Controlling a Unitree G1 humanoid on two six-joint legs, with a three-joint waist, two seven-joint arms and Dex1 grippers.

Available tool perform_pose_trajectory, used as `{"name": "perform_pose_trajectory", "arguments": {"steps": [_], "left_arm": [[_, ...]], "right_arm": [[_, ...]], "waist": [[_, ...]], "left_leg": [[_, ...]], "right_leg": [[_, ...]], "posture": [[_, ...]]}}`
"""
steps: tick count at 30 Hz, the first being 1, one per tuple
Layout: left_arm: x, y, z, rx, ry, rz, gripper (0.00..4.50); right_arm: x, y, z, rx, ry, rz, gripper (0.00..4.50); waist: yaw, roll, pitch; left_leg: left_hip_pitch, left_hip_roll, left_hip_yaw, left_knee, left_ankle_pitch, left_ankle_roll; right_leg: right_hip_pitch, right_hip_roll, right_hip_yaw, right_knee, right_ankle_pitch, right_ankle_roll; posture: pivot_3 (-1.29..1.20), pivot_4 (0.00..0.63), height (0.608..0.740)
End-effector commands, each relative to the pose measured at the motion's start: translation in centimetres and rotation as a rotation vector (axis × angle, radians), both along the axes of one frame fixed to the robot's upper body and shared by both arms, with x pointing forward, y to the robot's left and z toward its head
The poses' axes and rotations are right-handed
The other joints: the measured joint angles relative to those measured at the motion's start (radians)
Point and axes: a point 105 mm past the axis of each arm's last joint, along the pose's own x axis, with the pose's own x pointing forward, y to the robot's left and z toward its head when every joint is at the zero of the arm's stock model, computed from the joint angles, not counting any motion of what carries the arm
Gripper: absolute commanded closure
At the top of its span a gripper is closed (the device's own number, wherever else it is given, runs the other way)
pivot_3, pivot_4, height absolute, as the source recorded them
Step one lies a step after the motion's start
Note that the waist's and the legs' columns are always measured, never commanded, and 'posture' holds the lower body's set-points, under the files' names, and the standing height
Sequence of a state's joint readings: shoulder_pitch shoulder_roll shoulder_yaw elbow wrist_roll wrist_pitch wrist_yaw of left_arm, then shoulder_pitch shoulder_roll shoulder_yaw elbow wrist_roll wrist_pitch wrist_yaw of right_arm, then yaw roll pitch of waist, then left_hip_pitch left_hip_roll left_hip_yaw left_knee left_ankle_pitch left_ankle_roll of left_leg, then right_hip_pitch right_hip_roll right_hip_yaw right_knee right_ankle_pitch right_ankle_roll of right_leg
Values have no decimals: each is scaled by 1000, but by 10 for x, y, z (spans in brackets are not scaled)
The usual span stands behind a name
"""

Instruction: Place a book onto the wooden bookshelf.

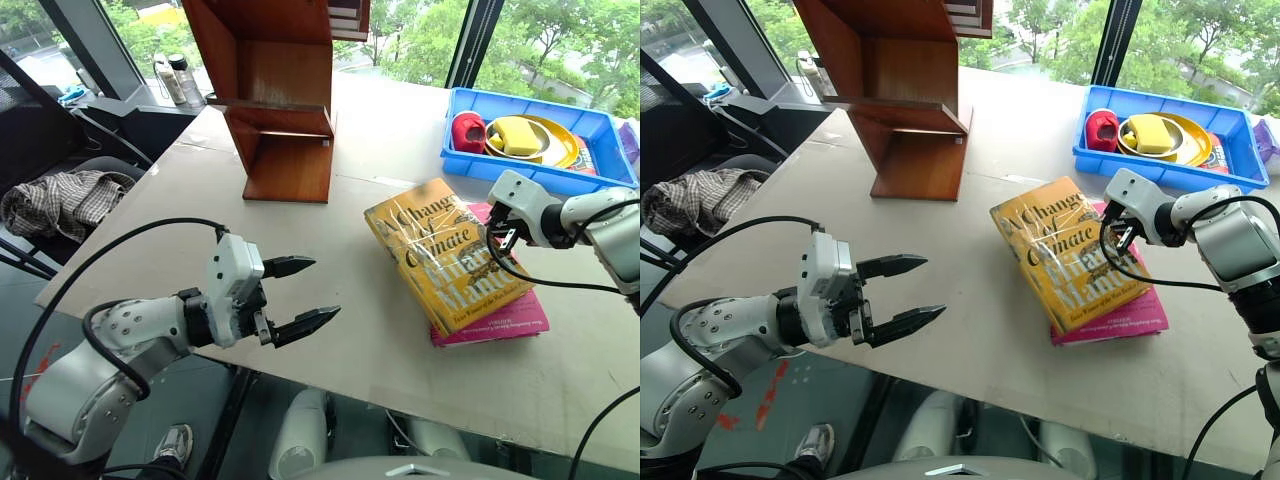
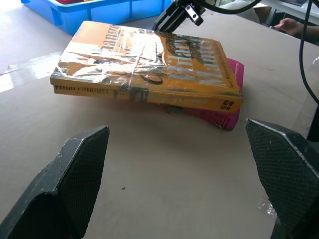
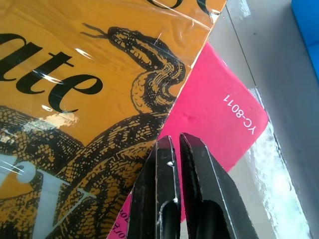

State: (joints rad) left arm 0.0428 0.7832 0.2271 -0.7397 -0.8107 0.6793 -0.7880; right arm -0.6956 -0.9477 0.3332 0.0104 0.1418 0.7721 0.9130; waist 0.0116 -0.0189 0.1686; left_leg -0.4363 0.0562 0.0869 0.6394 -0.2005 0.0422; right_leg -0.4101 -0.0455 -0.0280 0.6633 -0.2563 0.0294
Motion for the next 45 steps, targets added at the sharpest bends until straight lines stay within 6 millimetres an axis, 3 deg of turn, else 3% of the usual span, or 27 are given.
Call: {"name": "perform_pose_trajectory", "arguments": {"steps": [1,4,7,8,10,12,14,18,22,25,32,39,40,41,45], "left_arm": [[1,-2,6,-24,2,5,0],[10,-2,-4,-105,139,75,0],[21,0,-20,-155,348,156,0],[26,-2,-21,-197,406,157,0],[31,-9,-22,-254,501,133,0],[42,-14,-25,-297,584,126,0],[51,-22,-27,-346,682,96,0],[71,-40,-28,-422,822,46,0],[84,-61,-33,-465,962,-1,0],[89,-78,-41,-468,1061,-22,0],[103,-107,-54,-498,1153,6,0],[121,-130,-70,-541,1137,84,0],[123,-129,-71,-551,1125,96,507],[126,-129,-71,-570,1118,100,699],[128,-127,-68,-615,1126,79,2545]], "right_arm": [[0,-5,16,17,-75,-28,4469],[-4,-16,33,72,-165,-53,4469],[-23,-27,51,93,-239,-14,4469],[-34,-28,61,132,-262,15,4230],[-59,-29,71,174,-283,68,3624],[-90,-25,76,271,-267,102,2718],[-120,-25,70,337,-236,118,1759],[-161,-23,61,450,-218,109,56],[-188,-19,58,508,-261,98,56],[-196,-21,55,531,-291,57,56],[-203,-15,51,532,-331,14,56],[-207,-9,45,541,-325,4,56],[-206,-8,45,541,-325,3,0],[-206,-9,44,541,-328,0,0],[-203,-6,41,546,-323,8,0]], "waist": [[0,0,0],[6,0,0],[5,0,0],[5,0,0],[7,0,0],[5,0,0],[6,-1,0],[3,-1,-1],[1,-1,-1],[1,-2,-2],[4,-2,-2],[4,-2,-2],[4,-2,-2],[4,-2,-2],[3,-2,-2]], "left_leg": [[0,0,0,0,0,0],[0,0,0,0,0,0],[0,-1,0,0,0,0],[0,-1,-1,1,0,0],[0,-1,-3,1,0,0],[0,0,-5,1,0,0],[3,0,-7,1,0,0],[6,-1,-9,3,0,0],[6,-1,-11,8,0,0],[7,-1,-11,9,0,0],[5,-1,-13,10,0,0],[4,-2,-13,9,-1,1],[4,-2,-13,9,-1,1],[4,-2,-13,9,-1,1],[4,-2,-13,9,-1,1]], "right_leg": [[0,0,0,0,0,0],[0,-1,0,0,0,0],[1,-1,0,0,0,0],[1,-1,1,0,0,1],[2,-1,0,0,0,1],[3,0,-1,0,0,1],[7,0,-3,0,0,1],[12,1,-5,0,0,1],[14,1,-7,0,-1,5],[14,1,-7,1,0,6],[14,1,-6,0,1,2],[14,0,-6,-1,0,-1],[14,0,-6,-1,0,-1],[14,0,-6,-1,0,-1],[14,-1,-7,-1,-1,-2]], "posture": [[0,150,740],[0,150,740],[0,150,740],[0,150,740],[0,150,740],[0,150,740],[0,150,740],[0,150,740],[0,150,740],[0,150,740],[0,150,740],[0,150,740],[0,150,740],[0,150,740],[0,150,740]]}}
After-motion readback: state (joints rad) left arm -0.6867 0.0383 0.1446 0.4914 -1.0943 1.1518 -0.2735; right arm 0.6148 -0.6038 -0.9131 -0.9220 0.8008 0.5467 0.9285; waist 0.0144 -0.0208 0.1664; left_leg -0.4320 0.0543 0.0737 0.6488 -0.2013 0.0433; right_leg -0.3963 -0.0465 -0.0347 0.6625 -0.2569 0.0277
